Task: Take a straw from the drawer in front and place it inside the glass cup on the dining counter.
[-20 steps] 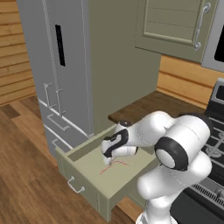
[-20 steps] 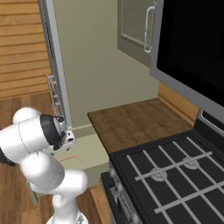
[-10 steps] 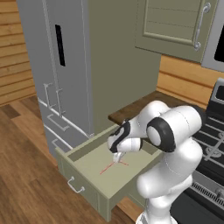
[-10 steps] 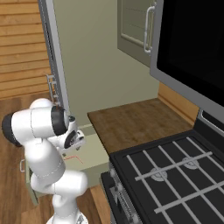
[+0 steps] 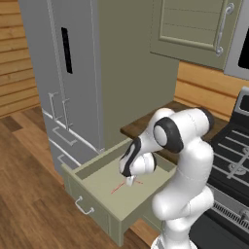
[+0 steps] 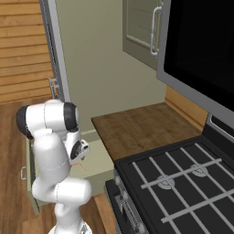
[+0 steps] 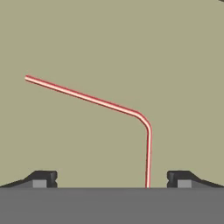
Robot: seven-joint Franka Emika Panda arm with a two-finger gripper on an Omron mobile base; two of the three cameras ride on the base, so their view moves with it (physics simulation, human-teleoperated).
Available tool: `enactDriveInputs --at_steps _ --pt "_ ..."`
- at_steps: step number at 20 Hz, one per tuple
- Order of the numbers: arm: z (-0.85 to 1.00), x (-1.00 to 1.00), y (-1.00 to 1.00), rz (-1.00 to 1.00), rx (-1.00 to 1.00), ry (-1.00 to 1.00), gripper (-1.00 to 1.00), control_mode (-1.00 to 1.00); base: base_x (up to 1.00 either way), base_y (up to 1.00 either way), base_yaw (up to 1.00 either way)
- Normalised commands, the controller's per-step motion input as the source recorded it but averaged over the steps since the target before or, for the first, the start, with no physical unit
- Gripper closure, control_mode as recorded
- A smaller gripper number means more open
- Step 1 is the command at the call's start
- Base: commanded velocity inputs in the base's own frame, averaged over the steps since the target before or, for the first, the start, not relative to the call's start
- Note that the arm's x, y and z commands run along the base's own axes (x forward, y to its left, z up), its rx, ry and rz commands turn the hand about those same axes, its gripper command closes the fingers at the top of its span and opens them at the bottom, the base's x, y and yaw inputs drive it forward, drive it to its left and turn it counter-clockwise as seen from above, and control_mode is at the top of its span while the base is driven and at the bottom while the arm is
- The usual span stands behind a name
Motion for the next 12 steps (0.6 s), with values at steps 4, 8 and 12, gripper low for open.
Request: enactDriveInputs --at_steps 4,8,12 --pt "-0.33 0.21 0.0 0.06 0.0 -0.04 -1.0 -1.0 0.0 0.0 0.0" --pt "-0.22 0.41 0.0 0.01 0.0 0.0 -1.0 -1.0 0.0 0.0 0.0" --pt "-0.13 0.56 0.0 0.01 0.0 0.0 -1.0 -1.0 0.0 0.0 0.0"
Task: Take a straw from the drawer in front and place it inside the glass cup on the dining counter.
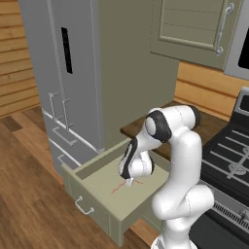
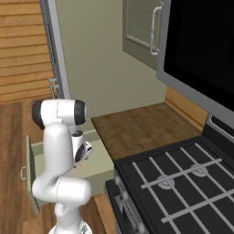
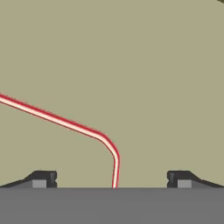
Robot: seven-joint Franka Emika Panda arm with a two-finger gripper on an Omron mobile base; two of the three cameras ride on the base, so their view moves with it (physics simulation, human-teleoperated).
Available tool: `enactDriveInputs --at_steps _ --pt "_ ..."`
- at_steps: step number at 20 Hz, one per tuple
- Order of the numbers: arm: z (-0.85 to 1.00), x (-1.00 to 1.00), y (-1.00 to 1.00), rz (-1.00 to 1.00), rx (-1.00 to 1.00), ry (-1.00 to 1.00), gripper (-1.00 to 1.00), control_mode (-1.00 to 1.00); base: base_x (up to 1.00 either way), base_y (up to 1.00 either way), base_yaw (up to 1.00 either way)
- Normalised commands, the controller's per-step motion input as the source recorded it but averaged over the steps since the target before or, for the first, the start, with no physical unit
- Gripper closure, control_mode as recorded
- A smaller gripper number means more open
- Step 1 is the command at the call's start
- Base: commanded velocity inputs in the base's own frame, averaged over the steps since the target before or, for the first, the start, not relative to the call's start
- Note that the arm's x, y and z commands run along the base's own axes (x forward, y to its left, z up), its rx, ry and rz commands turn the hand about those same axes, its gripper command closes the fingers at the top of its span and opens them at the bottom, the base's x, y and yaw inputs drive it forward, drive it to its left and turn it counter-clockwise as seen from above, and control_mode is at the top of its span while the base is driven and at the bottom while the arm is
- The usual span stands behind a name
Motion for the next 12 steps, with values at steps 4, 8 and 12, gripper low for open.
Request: enactDriveInputs --at_steps 4,8,12 --pt "-0.17 0.43 0.0 0.01 0.0 0.02 -1.0 -1.0 0.0 0.0 0.0" --pt "-0.4 0.18 0.0 0.01 0.0 0.02 -1.0 -1.0 0.0 0.0 0.0" --pt "-0.56 0.0 0.0 0.01 0.0 0.02 -1.0 -1.0 0.0 0.0 0.0"
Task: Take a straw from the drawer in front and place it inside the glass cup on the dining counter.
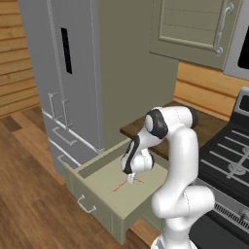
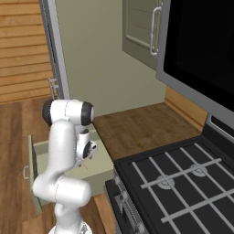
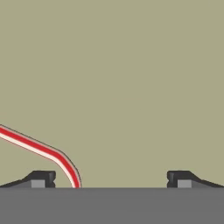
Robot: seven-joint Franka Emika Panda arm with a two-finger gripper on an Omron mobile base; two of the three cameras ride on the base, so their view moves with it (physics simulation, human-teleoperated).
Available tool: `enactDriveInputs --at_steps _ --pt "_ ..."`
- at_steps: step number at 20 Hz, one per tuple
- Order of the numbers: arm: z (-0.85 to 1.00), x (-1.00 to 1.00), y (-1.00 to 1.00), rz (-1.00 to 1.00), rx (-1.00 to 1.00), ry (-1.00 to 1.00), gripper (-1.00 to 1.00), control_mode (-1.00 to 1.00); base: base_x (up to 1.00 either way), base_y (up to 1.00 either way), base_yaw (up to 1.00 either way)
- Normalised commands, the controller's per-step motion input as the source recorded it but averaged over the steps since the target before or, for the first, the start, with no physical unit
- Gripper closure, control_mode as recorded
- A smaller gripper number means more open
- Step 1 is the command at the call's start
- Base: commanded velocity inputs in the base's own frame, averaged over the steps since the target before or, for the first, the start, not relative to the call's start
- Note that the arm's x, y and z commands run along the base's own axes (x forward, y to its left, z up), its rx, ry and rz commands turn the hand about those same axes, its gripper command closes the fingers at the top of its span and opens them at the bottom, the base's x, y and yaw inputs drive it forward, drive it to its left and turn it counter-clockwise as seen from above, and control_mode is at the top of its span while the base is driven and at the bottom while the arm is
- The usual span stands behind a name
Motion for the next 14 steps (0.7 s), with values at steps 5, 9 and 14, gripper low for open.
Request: enactDriveInputs --at_steps 5,9,14 --pt "-0.68 -0.06 0.0 0.0 0.0 0.0 1.0 -1.0 0.0 0.0 0.0" --pt "-0.61 -0.31 0.0 0.0 0.0 0.0 1.0 -1.0 0.0 0.0 0.0" --pt "-0.47 -0.24 0.06 0.0 0.0 0.0 1.0 -1.0 0.0 0.0 0.0"
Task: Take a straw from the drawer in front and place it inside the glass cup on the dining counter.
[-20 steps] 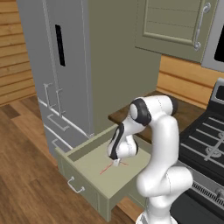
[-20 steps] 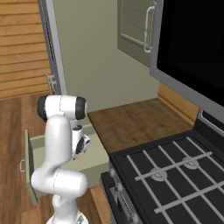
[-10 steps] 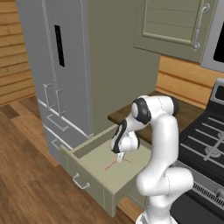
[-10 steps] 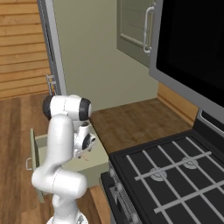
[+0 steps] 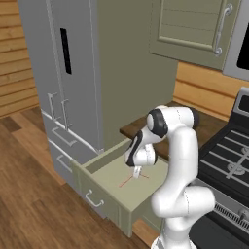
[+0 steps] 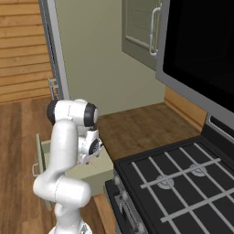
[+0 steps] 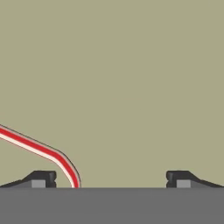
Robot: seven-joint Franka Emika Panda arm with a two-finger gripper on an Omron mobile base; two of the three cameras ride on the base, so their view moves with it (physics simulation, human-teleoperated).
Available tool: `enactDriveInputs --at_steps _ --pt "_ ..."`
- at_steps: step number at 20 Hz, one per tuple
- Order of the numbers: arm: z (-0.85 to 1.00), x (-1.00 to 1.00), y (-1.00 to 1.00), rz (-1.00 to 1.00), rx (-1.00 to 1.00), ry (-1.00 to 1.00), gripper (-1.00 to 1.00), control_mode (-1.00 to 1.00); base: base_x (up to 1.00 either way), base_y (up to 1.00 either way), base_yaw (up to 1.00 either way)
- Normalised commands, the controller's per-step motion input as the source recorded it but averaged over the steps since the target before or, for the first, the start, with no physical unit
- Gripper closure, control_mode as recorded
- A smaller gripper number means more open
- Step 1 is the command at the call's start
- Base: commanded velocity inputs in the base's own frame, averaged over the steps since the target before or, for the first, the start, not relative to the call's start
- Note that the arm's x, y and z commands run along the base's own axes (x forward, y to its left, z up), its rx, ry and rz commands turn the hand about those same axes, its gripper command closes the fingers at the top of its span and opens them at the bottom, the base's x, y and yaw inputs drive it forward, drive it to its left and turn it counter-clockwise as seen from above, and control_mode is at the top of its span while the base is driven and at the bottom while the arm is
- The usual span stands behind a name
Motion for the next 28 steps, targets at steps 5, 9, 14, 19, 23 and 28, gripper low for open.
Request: enactDriveInputs --at_steps 5,9,14,19,23,28 --pt "-0.23 -0.23 0.29 0.0 0.0 0.03 1.0 -1.0 0.0 0.0 0.0" --pt "-0.02 -0.3 0.37 0.0 0.0 0.01 1.0 -1.0 0.0 0.0 0.0" --pt "0.02 -0.05 0.24 0.0 0.0 0.02 1.0 -1.0 0.0 0.0 0.0" --pt "0.76 -0.4 0.2 0.0 0.0 -0.02 1.0 -1.0 0.0 0.0 0.0" --pt "1.0 -0.31 0.08 0.0 0.04 -0.03 1.0 -1.0 0.0 0.0 0.0" --pt "1.0 0.01 0.1 0.0 0.12 0.03 1.0 -1.0 0.0 0.0 0.0"
